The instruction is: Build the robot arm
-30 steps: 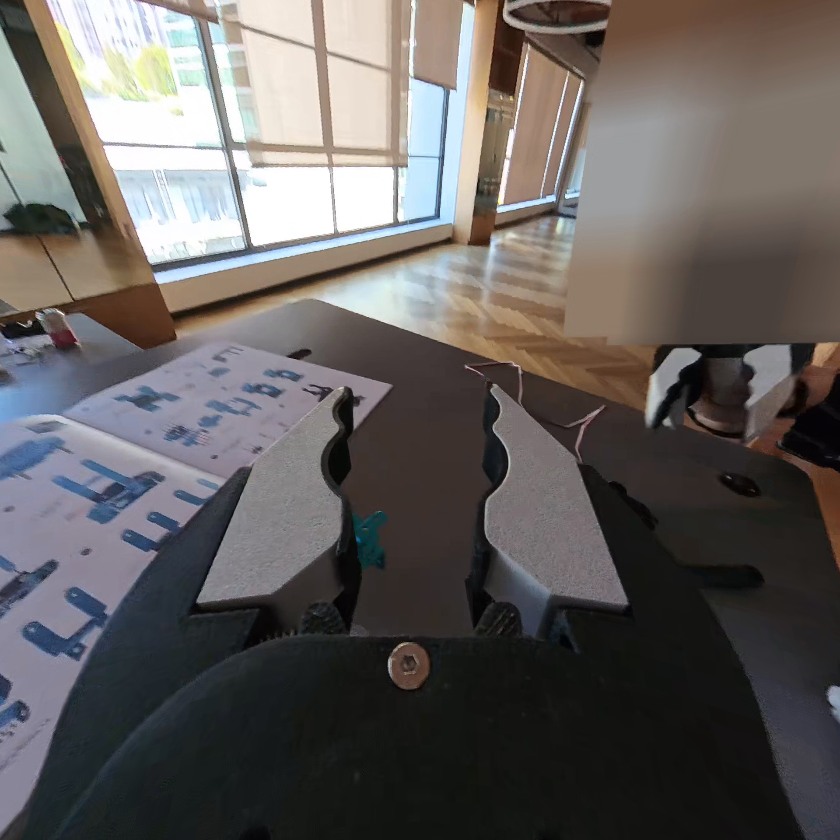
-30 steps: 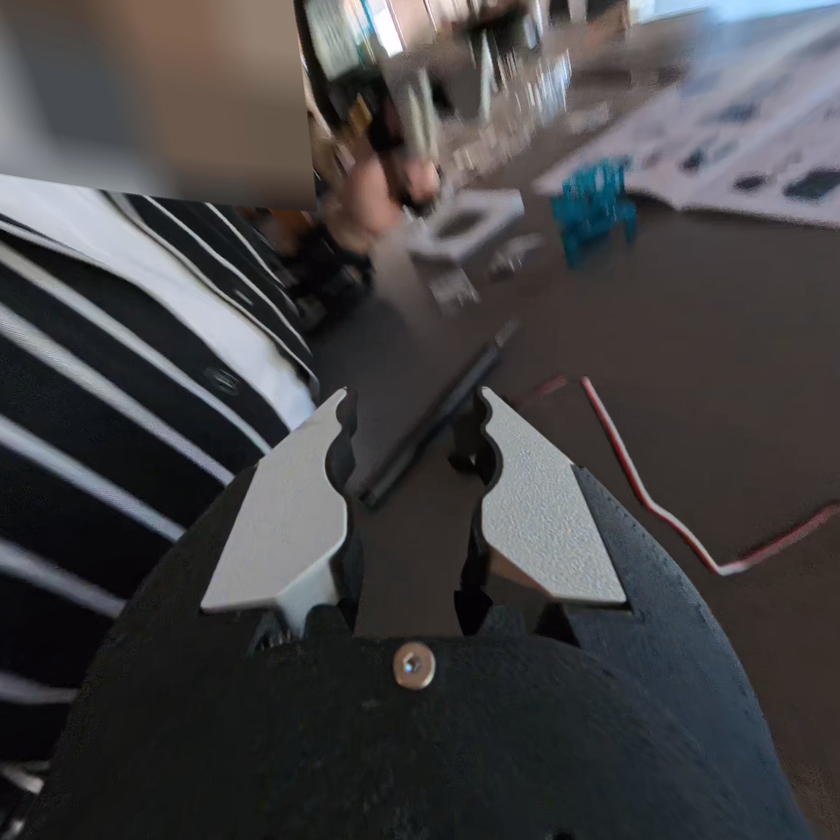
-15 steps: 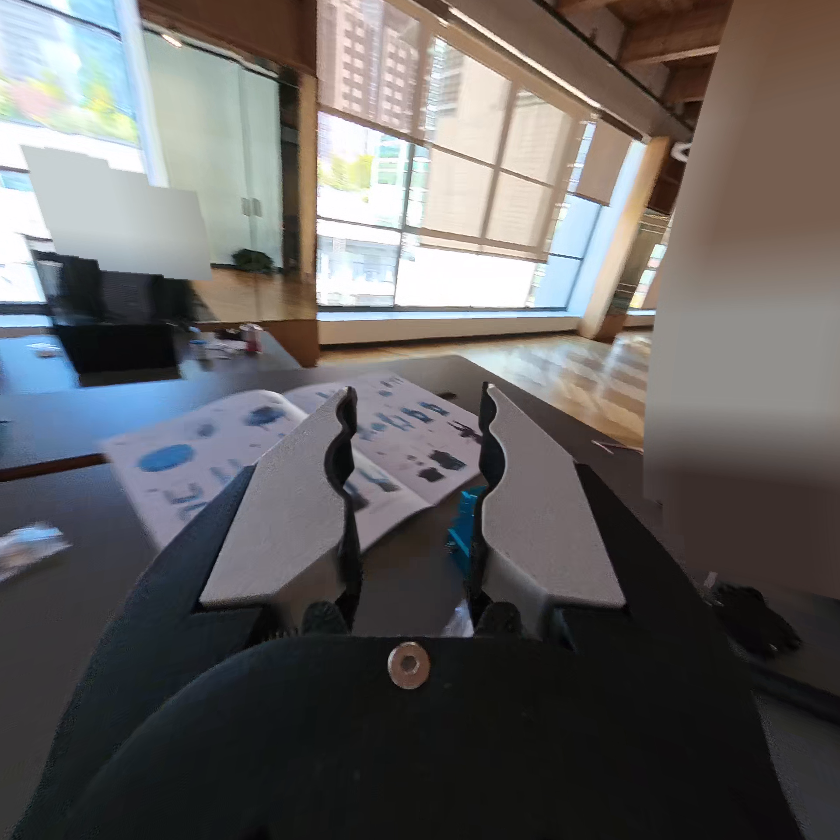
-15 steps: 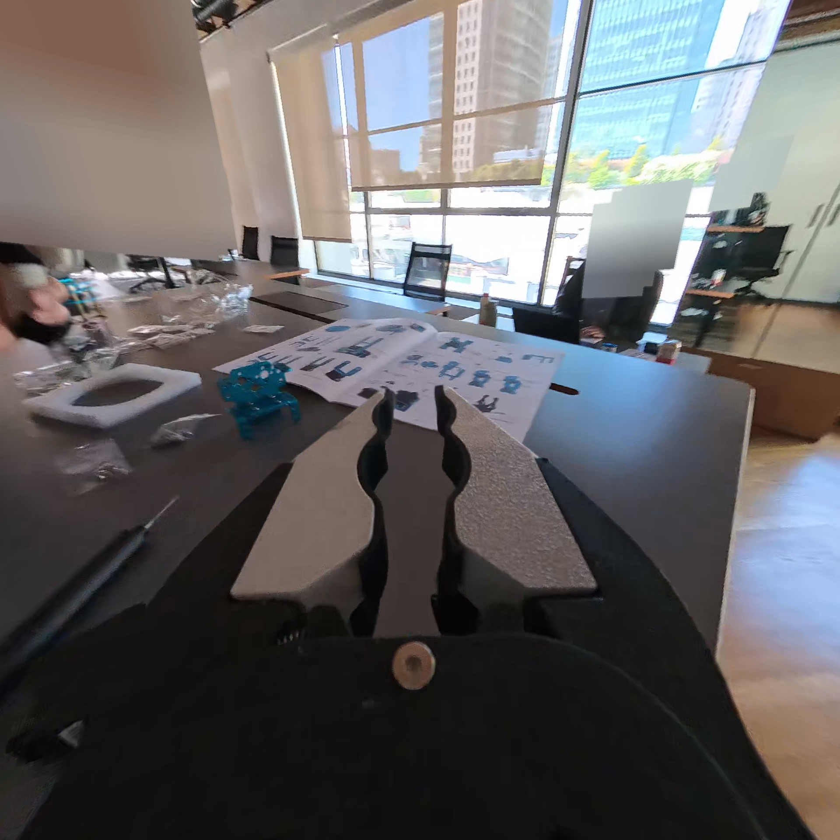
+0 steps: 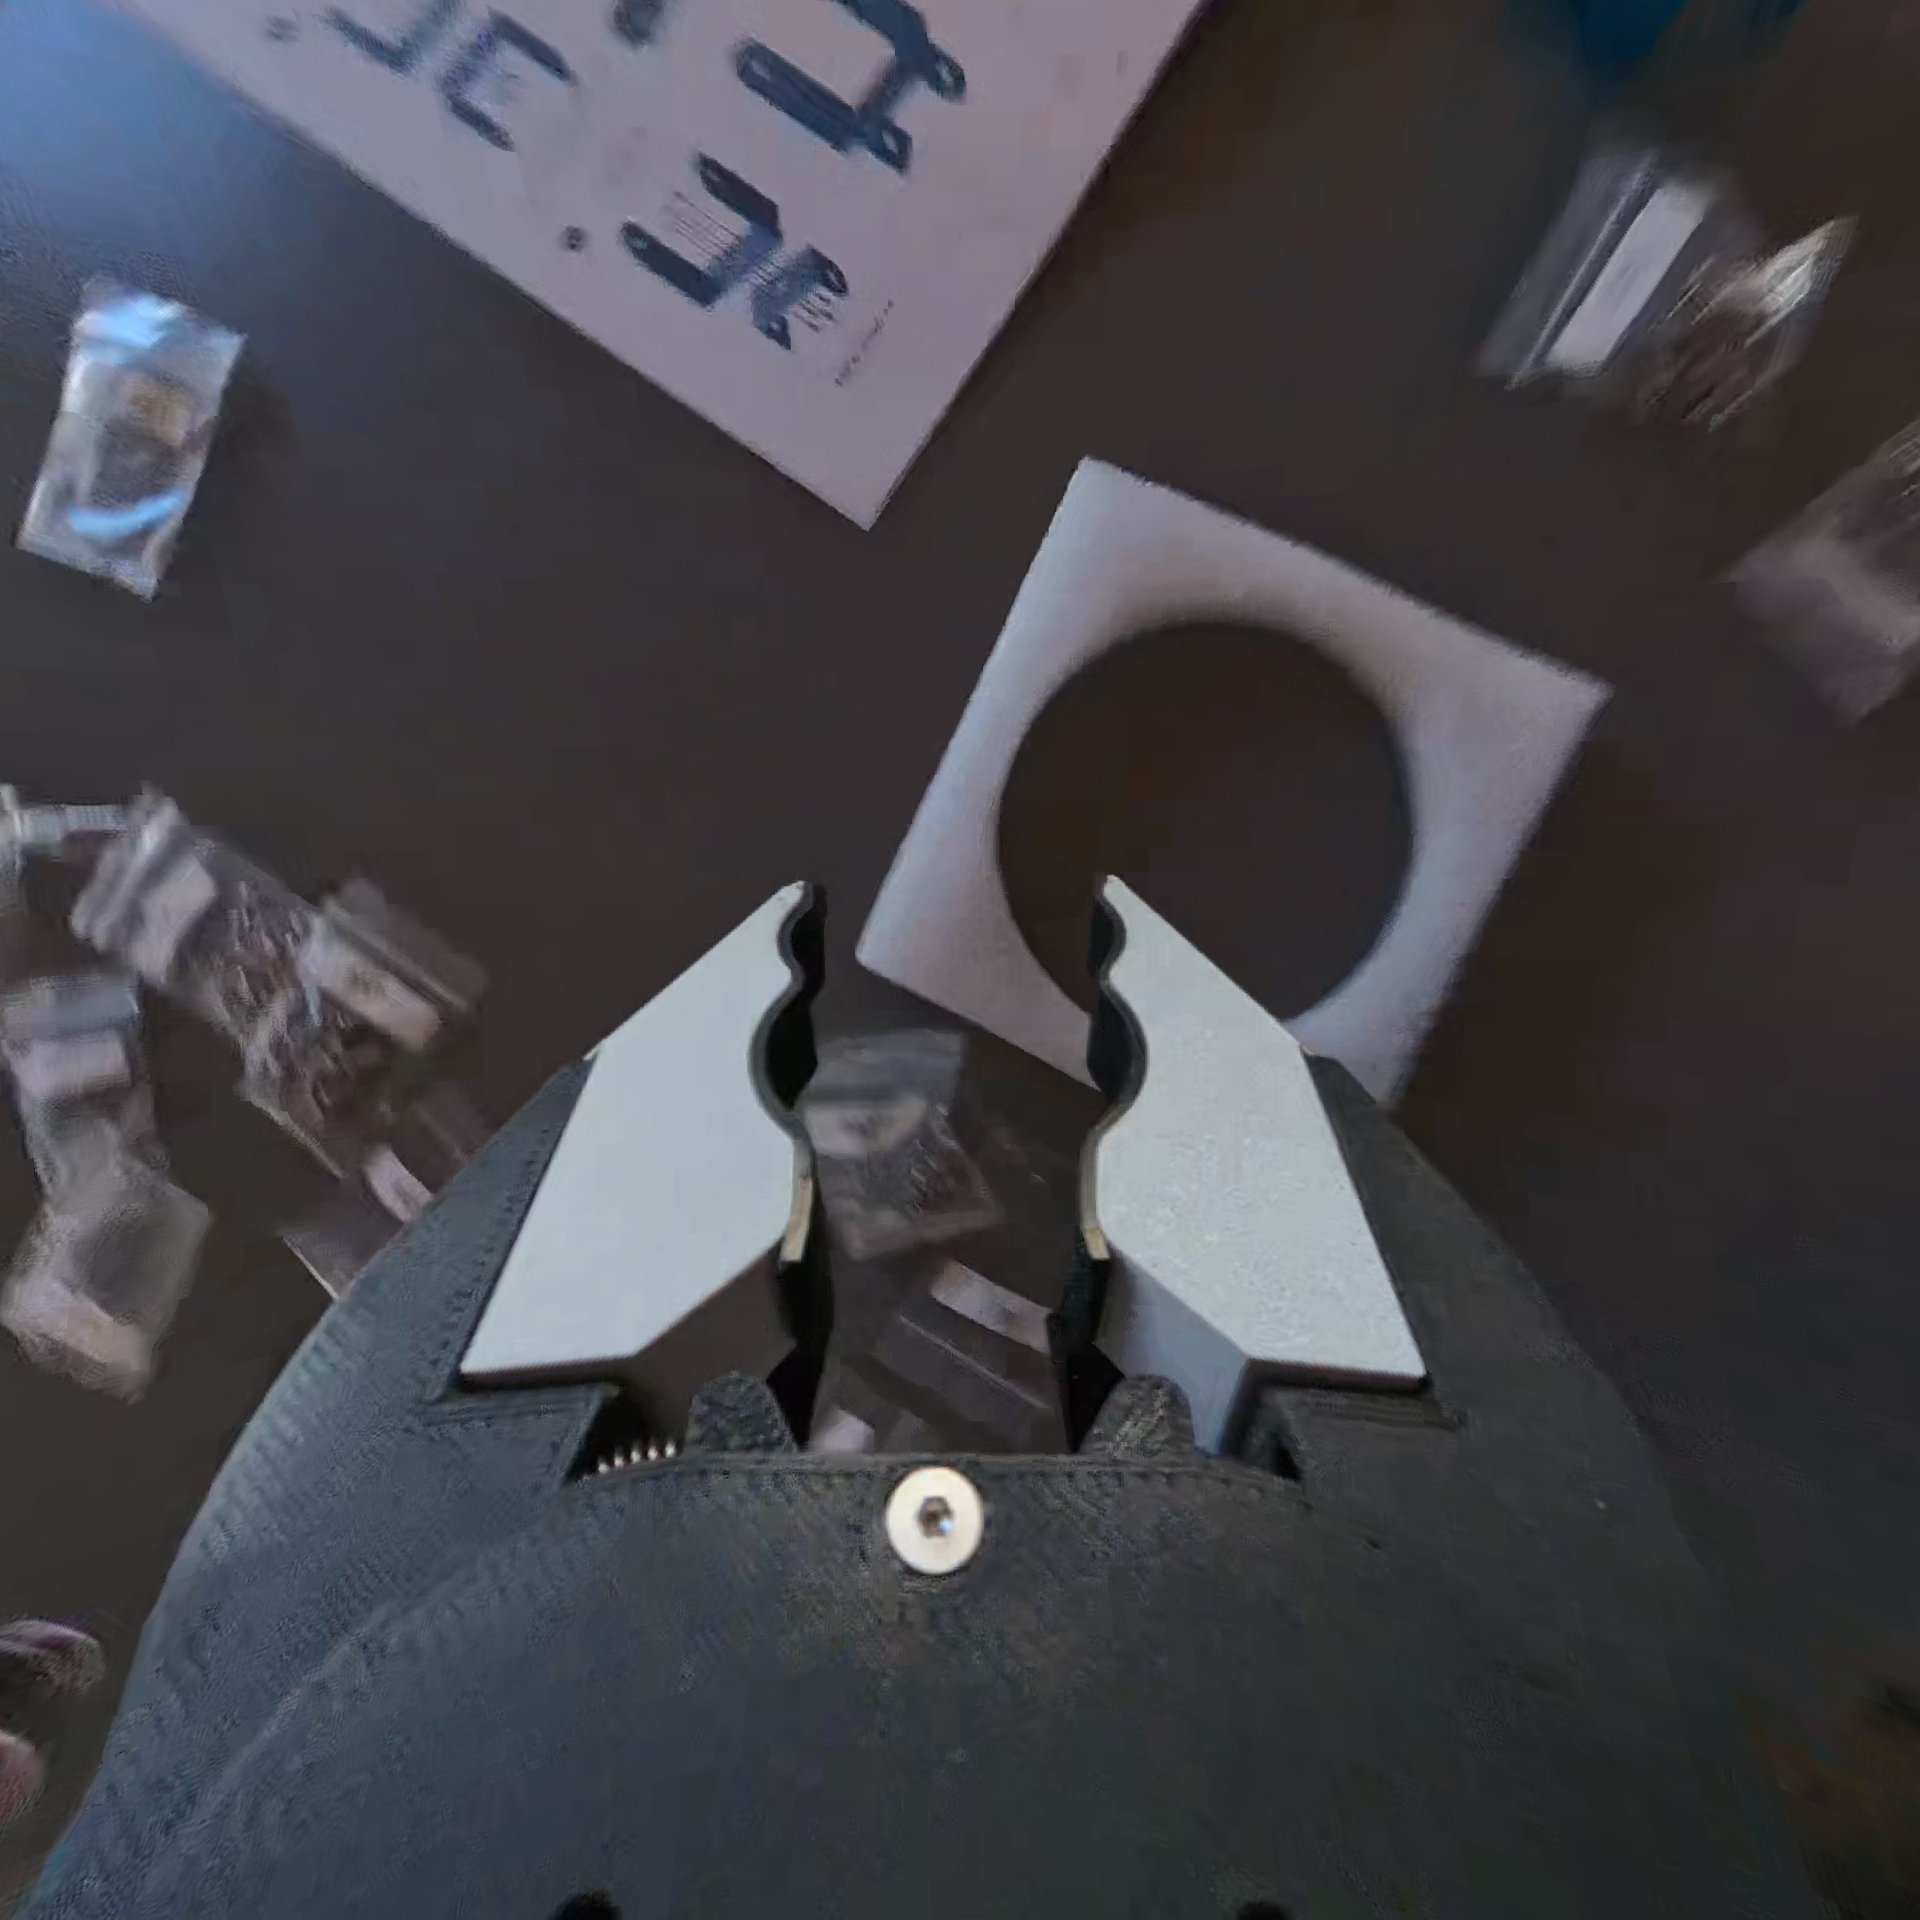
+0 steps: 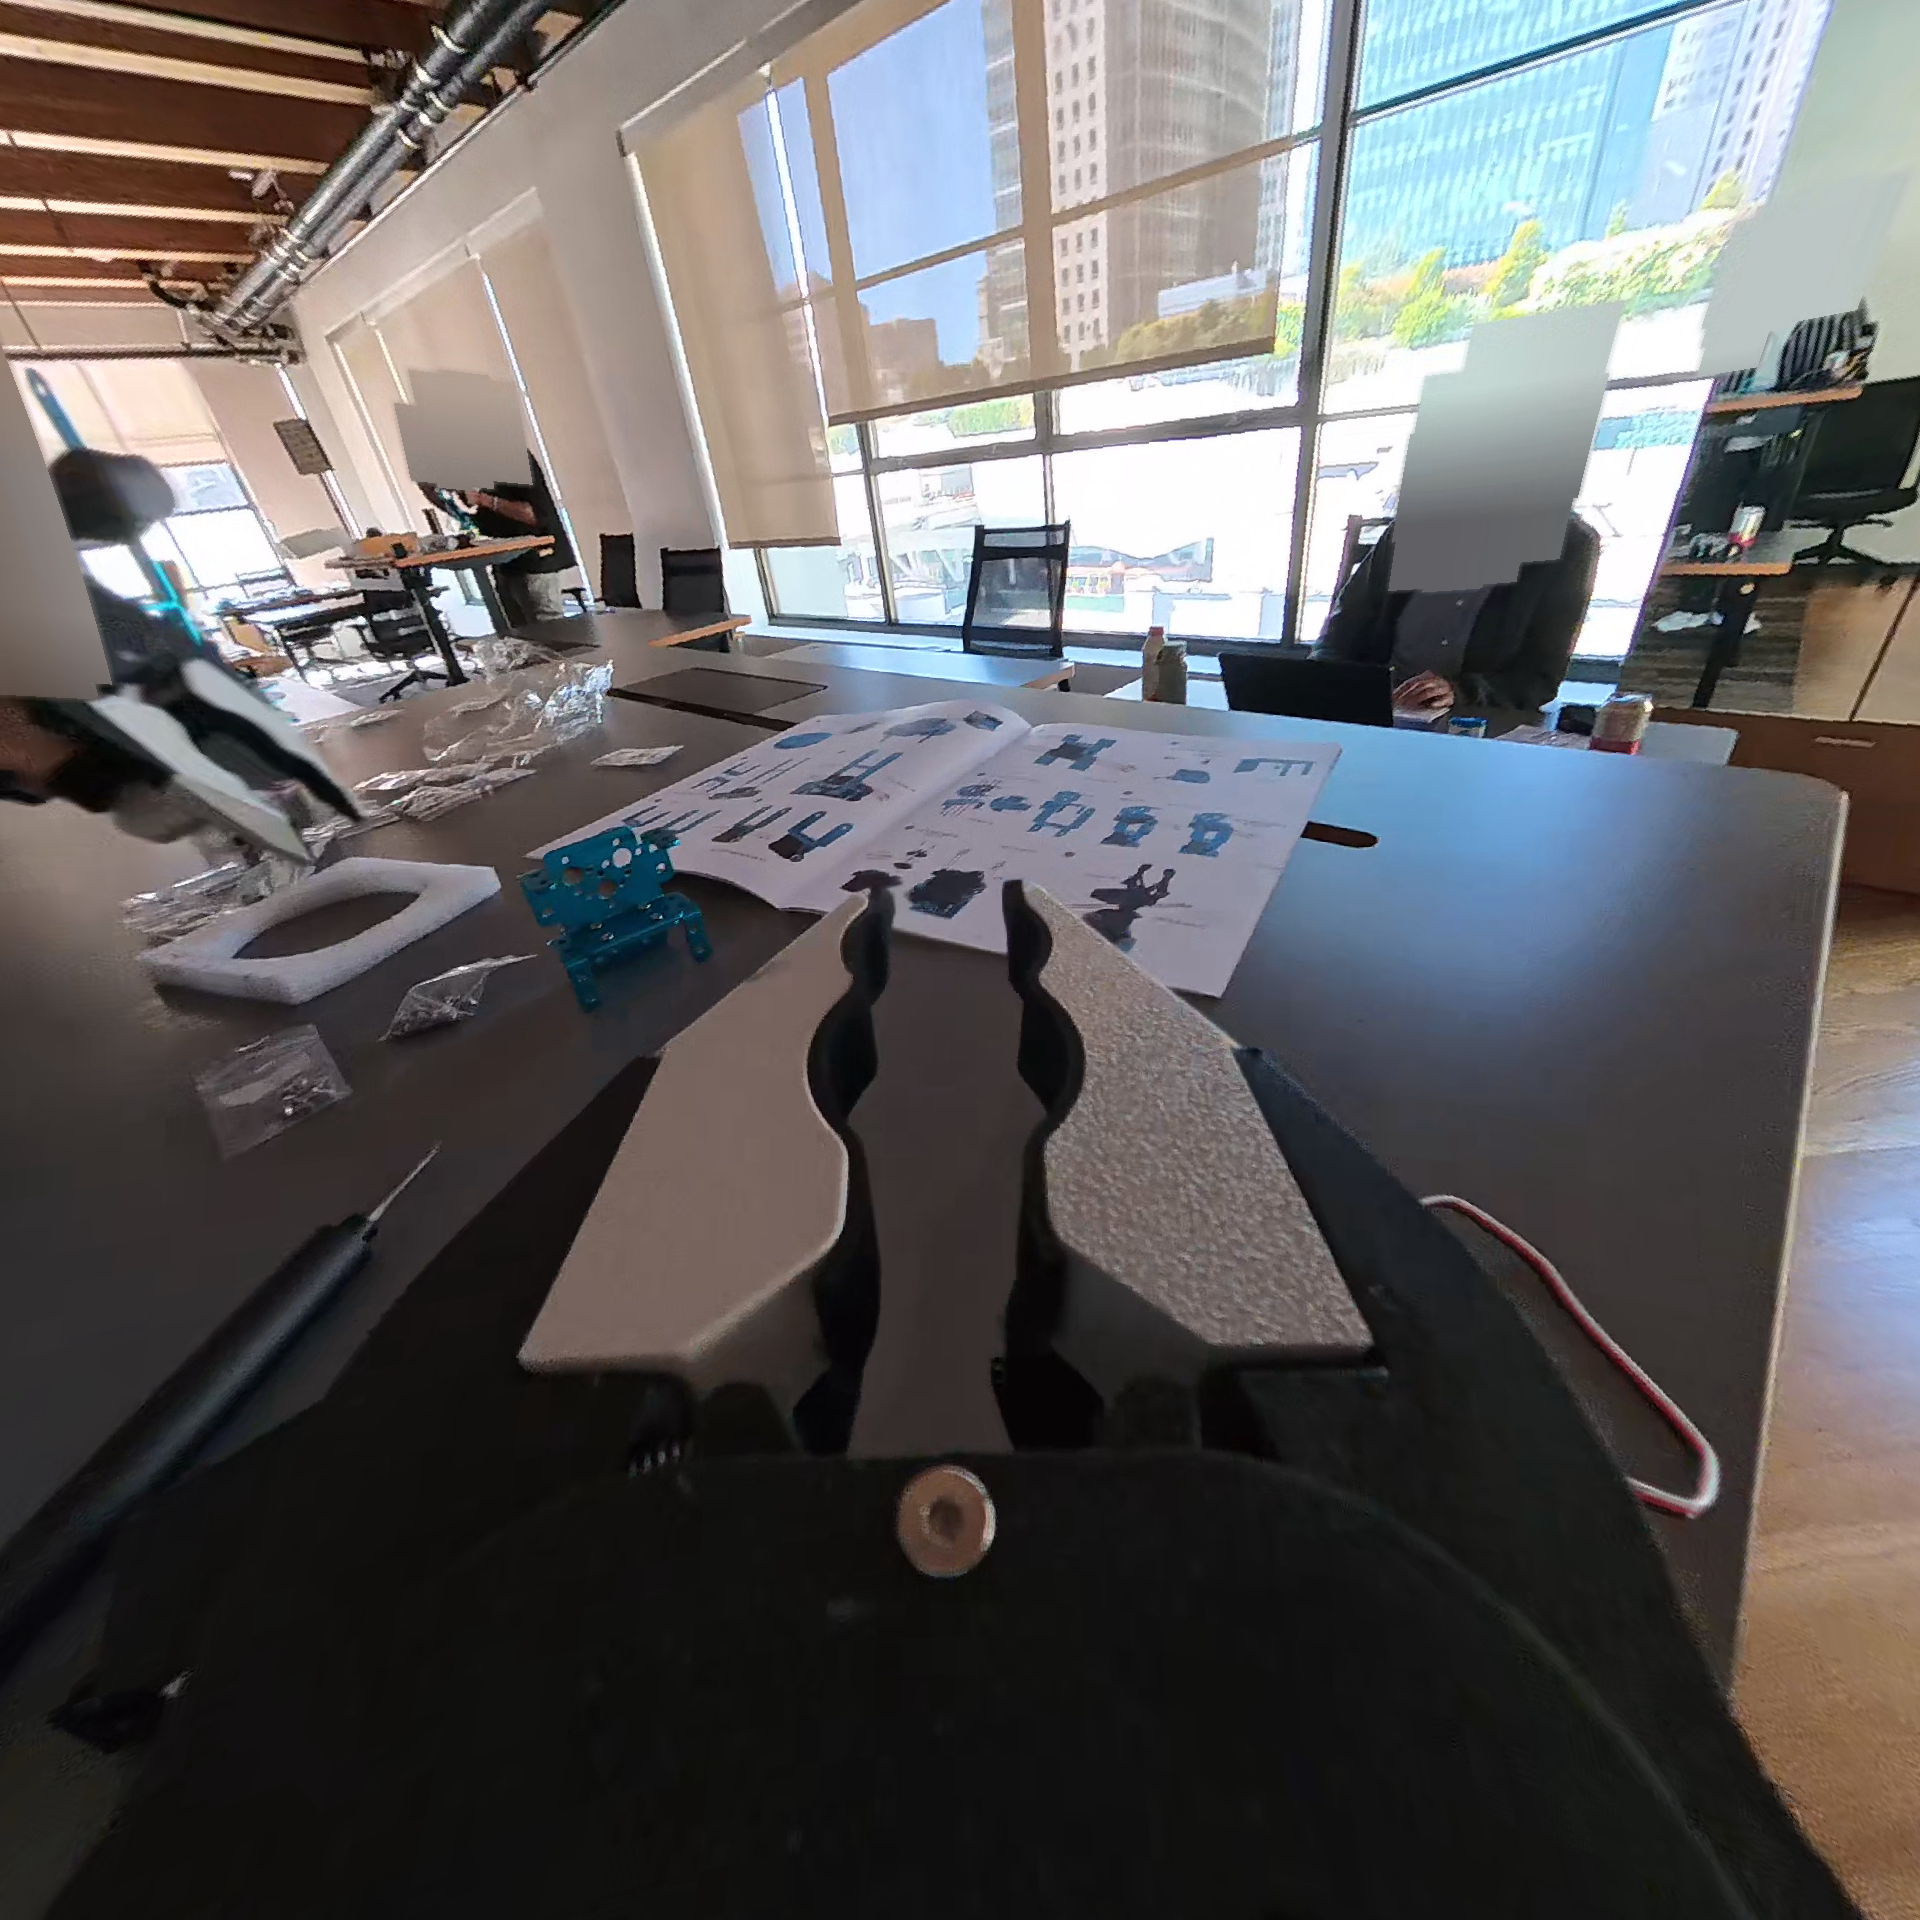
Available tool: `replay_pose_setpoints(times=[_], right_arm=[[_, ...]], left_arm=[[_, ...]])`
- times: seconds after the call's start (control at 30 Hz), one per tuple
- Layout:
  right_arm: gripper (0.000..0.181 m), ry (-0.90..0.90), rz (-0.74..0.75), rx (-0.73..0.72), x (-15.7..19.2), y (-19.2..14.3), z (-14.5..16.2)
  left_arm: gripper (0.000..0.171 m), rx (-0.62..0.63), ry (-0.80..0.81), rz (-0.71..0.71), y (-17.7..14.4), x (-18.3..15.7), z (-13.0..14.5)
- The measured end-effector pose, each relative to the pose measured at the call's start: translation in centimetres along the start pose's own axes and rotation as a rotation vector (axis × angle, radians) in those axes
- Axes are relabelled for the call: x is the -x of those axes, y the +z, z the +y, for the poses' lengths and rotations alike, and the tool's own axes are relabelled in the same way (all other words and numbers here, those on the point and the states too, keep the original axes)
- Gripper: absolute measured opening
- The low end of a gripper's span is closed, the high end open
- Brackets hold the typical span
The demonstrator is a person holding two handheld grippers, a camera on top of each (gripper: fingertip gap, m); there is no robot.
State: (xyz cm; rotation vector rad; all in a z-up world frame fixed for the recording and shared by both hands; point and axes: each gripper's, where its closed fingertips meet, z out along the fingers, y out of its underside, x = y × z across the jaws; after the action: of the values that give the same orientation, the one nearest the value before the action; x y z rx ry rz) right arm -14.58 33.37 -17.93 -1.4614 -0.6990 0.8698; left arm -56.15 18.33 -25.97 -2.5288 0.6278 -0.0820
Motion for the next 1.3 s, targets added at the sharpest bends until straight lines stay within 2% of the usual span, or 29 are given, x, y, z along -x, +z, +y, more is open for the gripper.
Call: replay_pose_setpoints(times=[0.03, 0.13, 0.17, 0.2, 0.27, 0.33, 0.4, 0.47, 0.57, 0.63, 0.73, 0.8, 0.87, 0.93, 1.03, 1.2, 1.27, 1.3], right_arm=[[0.021, -0.001, -0.007, 0.006, 0.1, 0.1, 0.1], [0.022, -0.015, -0.001, 0.007, 0.1, -0.1, 0.0], [0.022, -0.016, 0.001, 0.003, 0.0, -0.2, -0.1], [0.022, -0.013, 0.001, -0.005, 0.0, -0.2, -0.2], [0.022, 0.0, 0.0, -0.018, -0.1, -0.4, -0.5], [0.022, 0.004, 0.002, -0.034, -0.1, -0.5, -0.7], [0.022, 0.002, 0.015, -0.048, -0.2, -0.6, -1.0], [0.022, 0.005, 0.038, -0.069, -0.5, -0.8, -1.3], [0.021, 0.009, 0.093, -0.09, -1.5, -1.1, -1.4], [0.021, 0.02, 0.146, -0.124, -2.2, -1.6, -1.7], [0.018, 0.014, 0.218, -0.188, -2.8, -2.8, -2.5], [0.017, -0.002, 0.218, -0.215, -2.4, -3.2, -2.9], [0.017, 0.015, 0.175, -0.225, -1.6, -3.2, -3.1], [0.018, 0.024, 0.118, -0.219, -0.5, -3.0, -3.1], [0.017, 0.011, 0.053, -0.231, 1.1, -2.9, -3.5], [0.018, 0.127, -0.023, -0.229, 1.6, -2.4, -3.4], [0.019, 0.155, -0.037, -0.219, 1.6, -2.3, -3.3], [0.019, 0.154, -0.041, -0.221, 1.7, -2.3, -3.4]], left_arm=[[0.053, 0.049, 0.073, 0.014, 1.3, 0.3, -0.1], [0.038, 0.109, 0.199, 0.158, 3.7, -1.2, -0.8], [0.037, 0.129, 0.242, 0.168, 4.2, -1.3, -0.6], [0.025, 0.107, 0.264, 0.179, 4.3, -1.6, -1.0], [0.012, 0.137, 0.298, 0.133, 4.2, -1.1, -0.8], [0.01, 0.127, 0.311, 0.111, 3.6, -1.2, -1.2], [0.009, 0.057, 0.274, 0.131, 1.7, -1.8, -3.2], [0.009, -0.004, 0.252, 0.161, -1.3, -3.3, -6.8], [0.009, -0.135, 0.415, 0.17, -4.0, -9.1, -16.3], [0.009, -0.112, 0.579, 0.183, -2.1, -14.3, -21.7], [0.009, -0.01, 0.794, 0.162, 5.3, -19.4, -26.5], [0.009, 0.117, 0.845, 0.191, 10.0, -20.7, -26.9], [0.009, 0.161, 0.819, 0.235, 12.7, -21.3, -27.0], [0.009, 0.196, 0.765, 0.297, 14.1, -22.0, -26.3], [0.009, 0.245, 0.753, 0.26, 16.0, -21.5, -25.0], [0.012, 0.217, 0.65, 0.291, 16.6, -21.8, -24.7], [0.044, 0.201, 0.619, 0.302, 16.5, -21.7, -24.7], [0.047, 0.176, 0.601, 0.296, 16.1, -21.6, -24.9]])
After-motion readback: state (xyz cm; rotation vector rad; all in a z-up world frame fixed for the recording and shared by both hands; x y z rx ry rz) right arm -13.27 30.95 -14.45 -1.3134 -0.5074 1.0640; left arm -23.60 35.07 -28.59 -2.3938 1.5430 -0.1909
